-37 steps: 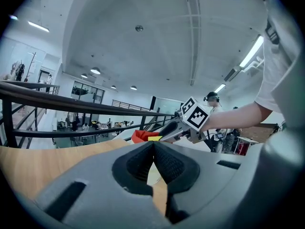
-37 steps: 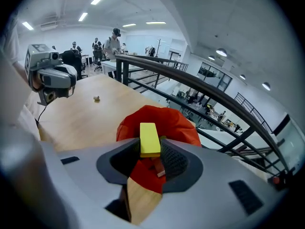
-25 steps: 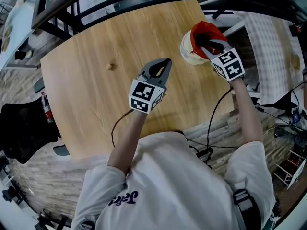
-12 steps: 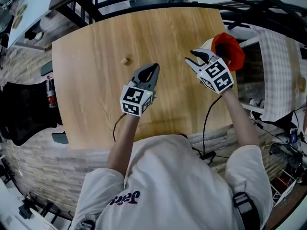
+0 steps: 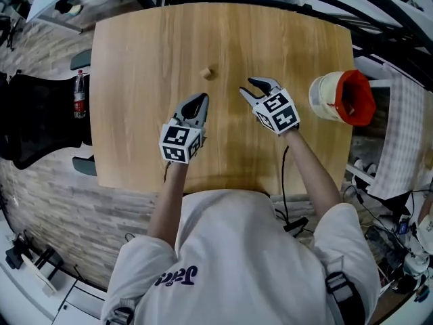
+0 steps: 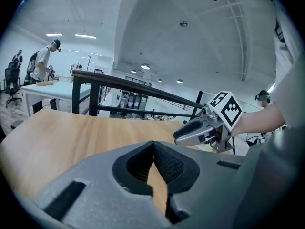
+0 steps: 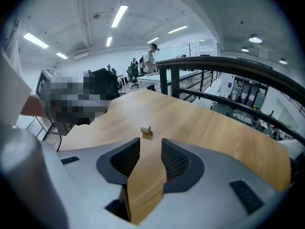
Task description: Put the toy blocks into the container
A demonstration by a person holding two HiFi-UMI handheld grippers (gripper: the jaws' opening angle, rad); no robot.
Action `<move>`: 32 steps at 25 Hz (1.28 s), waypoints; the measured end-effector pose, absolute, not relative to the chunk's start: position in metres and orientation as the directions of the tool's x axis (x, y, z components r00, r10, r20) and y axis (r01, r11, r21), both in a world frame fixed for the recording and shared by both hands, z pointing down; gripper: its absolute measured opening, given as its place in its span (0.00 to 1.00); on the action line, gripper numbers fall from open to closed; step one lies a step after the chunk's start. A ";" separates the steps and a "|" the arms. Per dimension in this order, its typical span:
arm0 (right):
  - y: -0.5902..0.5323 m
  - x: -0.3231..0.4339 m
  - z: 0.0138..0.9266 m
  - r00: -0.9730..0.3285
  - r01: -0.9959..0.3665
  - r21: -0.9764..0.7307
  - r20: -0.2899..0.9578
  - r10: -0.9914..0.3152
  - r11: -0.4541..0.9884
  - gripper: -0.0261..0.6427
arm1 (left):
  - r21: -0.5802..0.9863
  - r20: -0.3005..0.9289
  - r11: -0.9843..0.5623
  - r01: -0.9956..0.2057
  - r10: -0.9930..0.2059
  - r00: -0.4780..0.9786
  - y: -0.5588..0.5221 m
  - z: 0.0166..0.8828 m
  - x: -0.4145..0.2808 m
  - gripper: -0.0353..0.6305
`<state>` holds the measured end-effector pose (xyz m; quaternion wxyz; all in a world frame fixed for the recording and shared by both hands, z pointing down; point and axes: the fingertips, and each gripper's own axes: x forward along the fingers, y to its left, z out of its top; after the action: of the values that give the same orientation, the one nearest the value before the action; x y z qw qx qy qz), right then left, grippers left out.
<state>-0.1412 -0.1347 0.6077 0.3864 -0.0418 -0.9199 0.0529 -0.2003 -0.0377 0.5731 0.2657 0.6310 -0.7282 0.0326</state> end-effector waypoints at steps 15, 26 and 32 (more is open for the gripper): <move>-0.081 -0.243 0.700 -0.691 -0.096 -0.197 0.718 0.077 0.976 0.35 | 0.344 0.470 0.299 -0.890 -0.876 -0.113 -0.012 0.610 -0.243 0.07; -0.092 -0.266 0.721 -0.655 -0.173 -0.126 0.755 -0.019 0.977 0.26 | 0.342 0.482 0.311 -0.887 -0.868 -0.118 -0.002 0.617 -0.256 0.07; -0.092 -0.257 0.705 -0.672 -0.170 -0.118 0.740 -0.028 0.978 0.25 | 0.335 0.466 0.291 -0.896 -0.878 -0.111 -0.005 0.607 -0.249 0.07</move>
<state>-0.2575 -0.0919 0.7055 0.4011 0.0544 -0.9101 0.0886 -0.2490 -0.0050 0.6068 0.3006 0.5951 -0.7452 0.0150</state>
